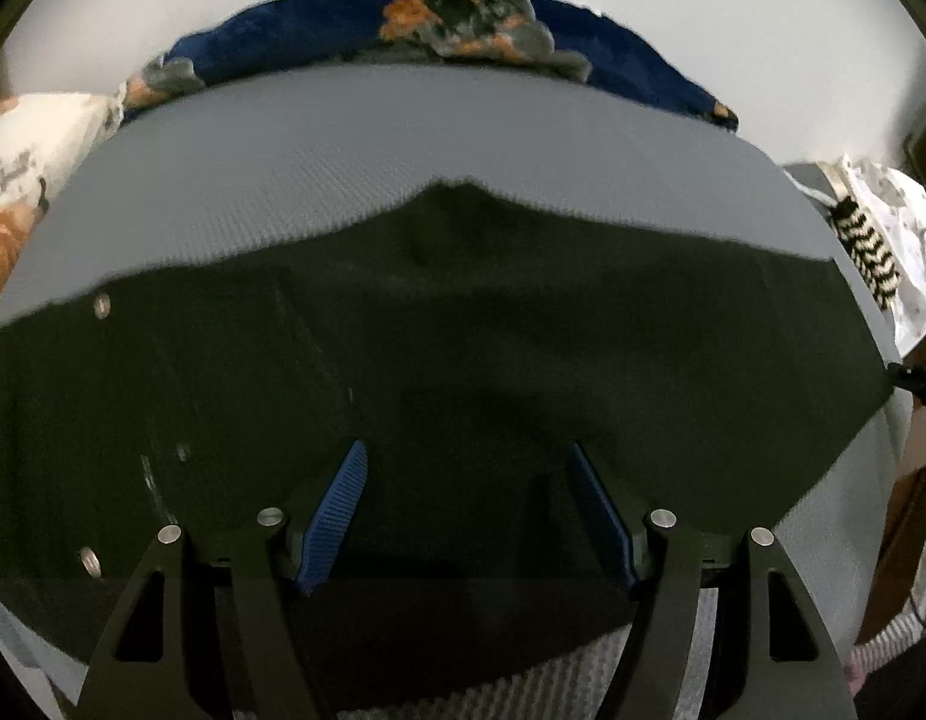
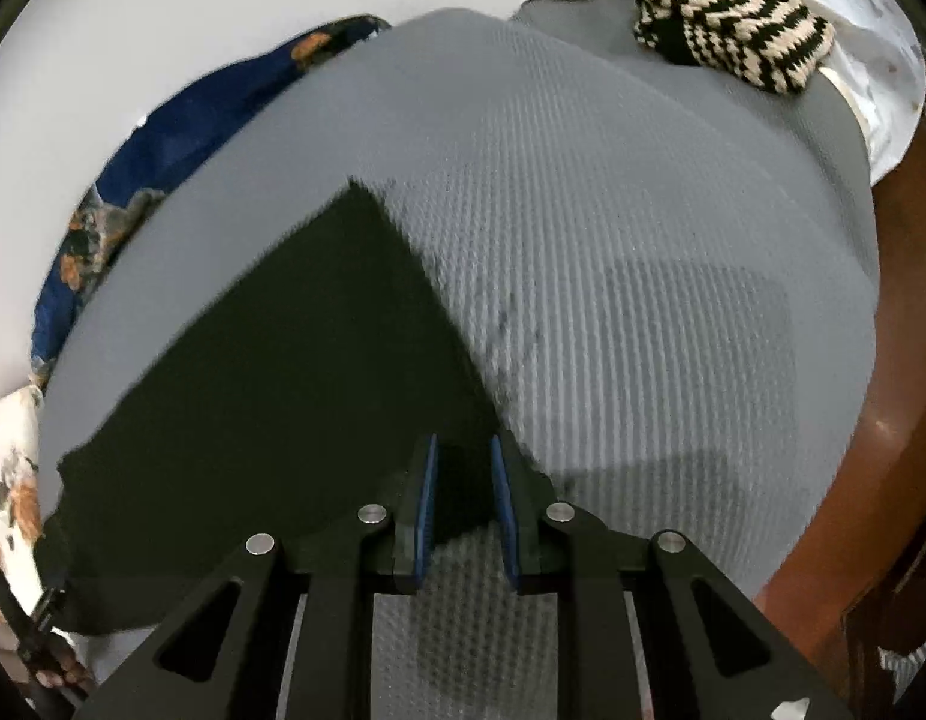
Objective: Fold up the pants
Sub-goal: 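Reposition both grippers over the folded trousers near the waistband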
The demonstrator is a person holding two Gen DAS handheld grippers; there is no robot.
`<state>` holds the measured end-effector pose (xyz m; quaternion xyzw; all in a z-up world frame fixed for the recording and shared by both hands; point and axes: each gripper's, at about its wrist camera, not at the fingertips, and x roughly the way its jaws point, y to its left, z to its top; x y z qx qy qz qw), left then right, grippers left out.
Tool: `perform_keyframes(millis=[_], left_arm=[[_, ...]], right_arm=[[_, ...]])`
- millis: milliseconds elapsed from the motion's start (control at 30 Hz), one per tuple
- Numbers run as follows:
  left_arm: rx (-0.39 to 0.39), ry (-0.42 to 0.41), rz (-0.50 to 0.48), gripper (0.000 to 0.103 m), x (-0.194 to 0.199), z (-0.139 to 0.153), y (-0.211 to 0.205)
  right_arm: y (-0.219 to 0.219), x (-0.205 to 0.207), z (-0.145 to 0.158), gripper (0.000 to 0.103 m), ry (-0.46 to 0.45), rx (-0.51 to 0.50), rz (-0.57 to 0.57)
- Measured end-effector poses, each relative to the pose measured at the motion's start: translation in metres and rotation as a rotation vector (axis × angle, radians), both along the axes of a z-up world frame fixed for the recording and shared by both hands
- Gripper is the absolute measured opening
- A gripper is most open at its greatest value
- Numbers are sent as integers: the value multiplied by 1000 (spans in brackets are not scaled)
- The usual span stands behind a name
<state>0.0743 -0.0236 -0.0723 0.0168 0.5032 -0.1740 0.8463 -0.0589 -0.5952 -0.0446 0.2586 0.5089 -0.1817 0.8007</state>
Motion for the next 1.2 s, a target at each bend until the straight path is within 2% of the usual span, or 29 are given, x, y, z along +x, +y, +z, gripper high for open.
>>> perform_keyframes(millis=[33,133,200,333,467,600,700,800,833,1033,1200], left_arm=[[6,16,1,70,-3,-5,1],[50,-23,-27,70,-18,-9,-3],[67,-29,-42,70,-22,-8,-5],[4,-38,-2,70,-20,5,9],[-6,-117,88,70,-11,26,35],[0,-143,177,70,4,35,66],[0,-136,235,70,10,34,89],[57,-70,261,70,12,19,101],[76,-50,271,70,13,13,101],[119,-24,250,71,2,-1,103],[76,-5,265,71,-4,-1,109]], right_arm=[[2,-1,-1,18,11,-21,1],[0,-4,-1,18,15,-5,-22],[0,-1,6,18,27,-30,-28],[17,22,38,19,-37,-68,14],[68,73,63,19,-102,-24,202],[139,132,70,19,-122,32,427],[203,175,68,21,-118,91,597],[278,212,62,33,-109,144,763],[299,222,60,33,-106,157,811],[398,262,46,34,-58,197,1027],[441,291,22,37,19,208,1103]])
